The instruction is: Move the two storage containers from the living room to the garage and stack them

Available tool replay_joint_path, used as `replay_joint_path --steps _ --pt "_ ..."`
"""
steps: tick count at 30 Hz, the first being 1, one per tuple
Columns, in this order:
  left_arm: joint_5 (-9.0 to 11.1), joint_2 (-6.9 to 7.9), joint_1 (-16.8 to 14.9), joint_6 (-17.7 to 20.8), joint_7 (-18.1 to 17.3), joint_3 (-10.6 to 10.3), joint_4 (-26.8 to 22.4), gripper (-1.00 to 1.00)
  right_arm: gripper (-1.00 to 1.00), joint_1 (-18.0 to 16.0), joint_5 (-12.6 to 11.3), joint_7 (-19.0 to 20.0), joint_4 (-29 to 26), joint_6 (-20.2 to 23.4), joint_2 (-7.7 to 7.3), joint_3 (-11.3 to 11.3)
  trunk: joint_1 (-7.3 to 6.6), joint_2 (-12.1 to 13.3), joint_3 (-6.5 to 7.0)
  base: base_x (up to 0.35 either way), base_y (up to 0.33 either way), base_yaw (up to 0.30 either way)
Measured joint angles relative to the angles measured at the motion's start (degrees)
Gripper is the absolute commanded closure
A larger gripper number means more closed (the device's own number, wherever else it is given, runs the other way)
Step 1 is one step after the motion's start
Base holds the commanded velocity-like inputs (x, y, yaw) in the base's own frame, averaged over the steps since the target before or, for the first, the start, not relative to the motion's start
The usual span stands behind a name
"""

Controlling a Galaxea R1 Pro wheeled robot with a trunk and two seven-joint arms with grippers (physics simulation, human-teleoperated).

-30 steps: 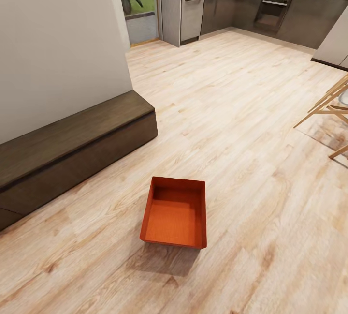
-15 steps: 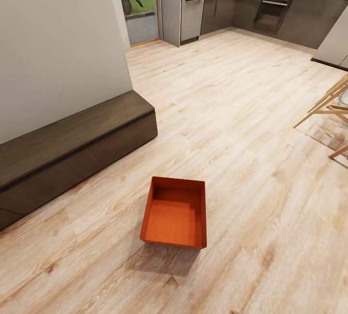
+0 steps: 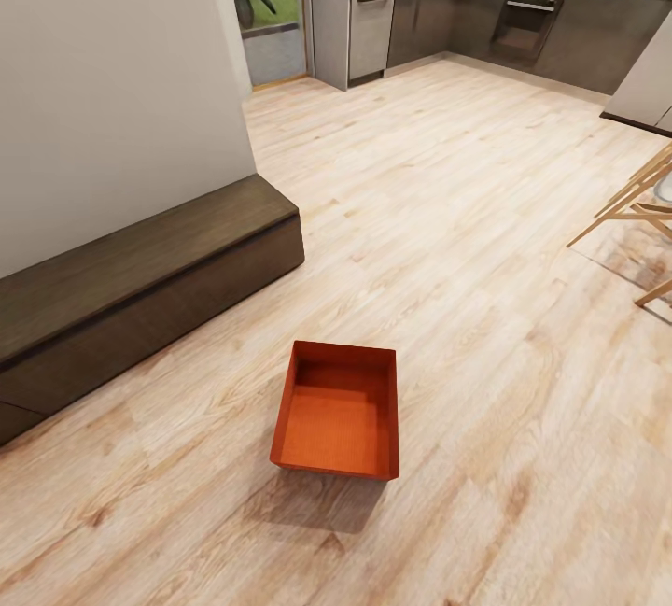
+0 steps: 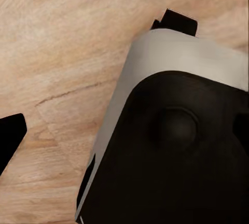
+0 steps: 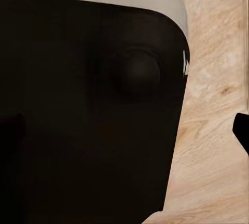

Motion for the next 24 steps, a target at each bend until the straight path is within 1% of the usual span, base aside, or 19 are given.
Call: replay_joint_path --steps 2,4,6,8,10,13,14,17,18,19,20,21,22,23,24 --pt "-0.19 0.18 -0.01 0.18 0.02 0.10 -1.88 -1.00 -1.00 0.02 -0.04 0.00 -1.84 1.14 0.01 -0.06 0.00 0.00 0.00 0.000 0.000 0.000" --pt "-0.42 0.41 -0.09 1.84 0.05 0.21 -5.60 -1.00 -1.00 0.03 -0.10 -0.03 -5.81 3.06 0.06 -0.11 0.00 0.00 0.00 0.000 0.000 0.000" --pt "-0.56 0.41 -0.15 6.01 0.03 0.27 -9.91 -1.00 -1.00 0.25 -0.28 -0.02 -9.20 5.17 0.37 -0.14 0.00 0.00 0.00 0.000 0.000 0.000" --pt "-0.57 0.34 -0.18 8.59 -0.01 0.29 -12.30 -1.00 -1.00 0.09 -0.37 -0.03 -10.17 6.48 0.53 -0.08 0.00 0.00 0.00 0.000 0.000 0.000" --pt "-0.58 0.22 -0.26 12.91 -0.07 0.30 -16.61 -1.00 -1.00 -0.72 -0.54 -0.04 -11.31 9.13 0.72 -0.11 0.00 0.00 0.01 0.000 0.000 0.000" --pt "-0.56 0.16 -0.48 15.80 -0.12 0.31 -19.00 -1.00 -1.00 -2.64 -1.27 -0.03 -12.04 11.26 0.84 -0.16 0.00 0.00 0.00 0.000 0.000 0.000" --pt "-0.46 0.04 -0.67 18.33 -0.06 0.30 -19.59 -1.00 -1.00 -5.13 -2.51 -0.22 -12.15 12.29 0.90 -0.21 0.00 0.00 0.01 0.000 0.000 0.000" --pt "-0.53 -0.48 -1.22 21.93 -0.05 0.30 -20.13 -1.00 -1.00 -8.30 -3.79 -0.98 -11.93 12.74 0.95 -0.24 0.00 0.00 0.00 0.000 0.000 0.000" --pt "-0.67 -1.41 -3.27 24.88 -0.06 0.23 -20.69 -1.00 -1.00 -11.22 -4.74 -2.46 -11.82 12.93 0.98 -0.25 0.00 0.01 0.01 0.000 0.000 0.000" --pt "-1.02 -1.93 -4.95 25.78 -0.05 0.10 -20.60 -1.00 -1.00 -13.41 -5.03 -3.53 -11.76 12.96 1.01 -0.24 0.00 0.01 0.02 0.000 0.000 0.000" --pt "-1.33 -2.11 -5.82 26.11 -0.04 0.00 -20.52 -1.00 -1.00 -14.23 -5.16 -4.15 -11.71 12.95 1.02 -0.25 0.00 0.01 0.01 0.000 0.000 0.000" --pt "-2.20 -2.42 -7.39 26.56 -0.04 -0.09 -20.38 -1.00 -1.00 -15.81 -5.28 -5.65 -11.68 12.84 1.06 -0.26 0.00 0.01 0.02 0.000 0.000 0.000" --pt "-2.90 -2.53 -8.21 26.73 -0.04 -0.13 -20.34 -1.00 -1.00 -16.59 -5.36 -6.55 -11.65 12.77 1.12 -0.28 0.00 0.01 0.01 0.000 0.000 0.000" --pt "-4.41 -2.68 -9.64 26.94 -0.04 -0.21 -20.28 -1.00 -1.00 -17.95 -5.43 -8.33 -11.63 12.60 1.41 -0.29 0.00 0.01 0.01 0.000 0.000 0.000" --pt "-5.29 -2.72 -10.38 27.02 -0.04 -0.22 -20.26 -1.00 -1.00 -18.66 -5.48 -9.25 -11.62 12.52 1.64 -0.30 0.00 0.01 0.01 0.000 0.000 0.000"
